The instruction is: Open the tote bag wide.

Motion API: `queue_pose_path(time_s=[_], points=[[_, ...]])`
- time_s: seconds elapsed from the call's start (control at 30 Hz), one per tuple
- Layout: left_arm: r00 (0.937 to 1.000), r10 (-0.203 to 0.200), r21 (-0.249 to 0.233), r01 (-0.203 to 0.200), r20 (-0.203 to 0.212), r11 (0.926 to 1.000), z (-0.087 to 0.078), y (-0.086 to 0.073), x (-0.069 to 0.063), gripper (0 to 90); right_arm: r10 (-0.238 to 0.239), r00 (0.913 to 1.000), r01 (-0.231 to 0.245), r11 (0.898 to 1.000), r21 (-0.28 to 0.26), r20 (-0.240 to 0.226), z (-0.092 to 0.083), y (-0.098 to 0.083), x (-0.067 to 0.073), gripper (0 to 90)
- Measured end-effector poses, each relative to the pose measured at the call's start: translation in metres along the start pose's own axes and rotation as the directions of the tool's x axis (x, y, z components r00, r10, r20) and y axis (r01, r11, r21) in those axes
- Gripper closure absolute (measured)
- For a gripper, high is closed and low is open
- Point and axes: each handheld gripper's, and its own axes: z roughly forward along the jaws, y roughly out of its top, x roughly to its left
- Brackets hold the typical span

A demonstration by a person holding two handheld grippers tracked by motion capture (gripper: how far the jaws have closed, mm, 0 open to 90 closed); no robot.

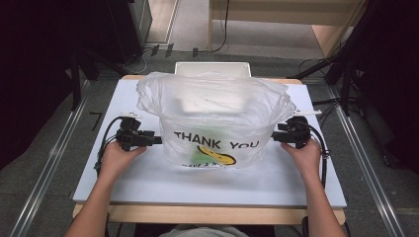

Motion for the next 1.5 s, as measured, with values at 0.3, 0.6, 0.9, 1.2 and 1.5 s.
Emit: queue_pose_path(time_s=[0.3,0.6,0.9,1.2,1.5], points=[[0.9999,-0.013,-0.009,0.013,0.008,0.9999,0.000,-0.001,0.001,41.2,0.004,0.9995,-0.004,1.000,-0.011,-0.032,0.000,0.002,0.002,38.5],[0.9997,-0.019,-0.001,0.019,0.015,0.9998,0.002,-0.001,0.002,40.8,-0.007,0.9995,0.007,1.000,0.009,-0.030,0.002,0.002,0.004,38.5],[0.9999,-0.014,0.008,0.014,0.008,0.9999,0.005,-0.001,0.002,40.5,-0.006,0.9994,0.006,1.000,0.009,-0.033,0.003,0.002,0.005,38.6],[0.9991,-0.023,0.006,0.023,0.034,0.9997,-0.004,0.010,-0.001,42.7,0.001,0.9995,-0.001,1.000,0.005,-0.031,-0.008,0.005,0.003,40.6],[0.9969,0.072,0.026,-0.073,0.031,0.9970,-0.016,0.042,-0.008,48.2,-0.040,0.9974,0.039,0.999,-0.014,-0.061,-0.029,0.034,0.004,43.4]])
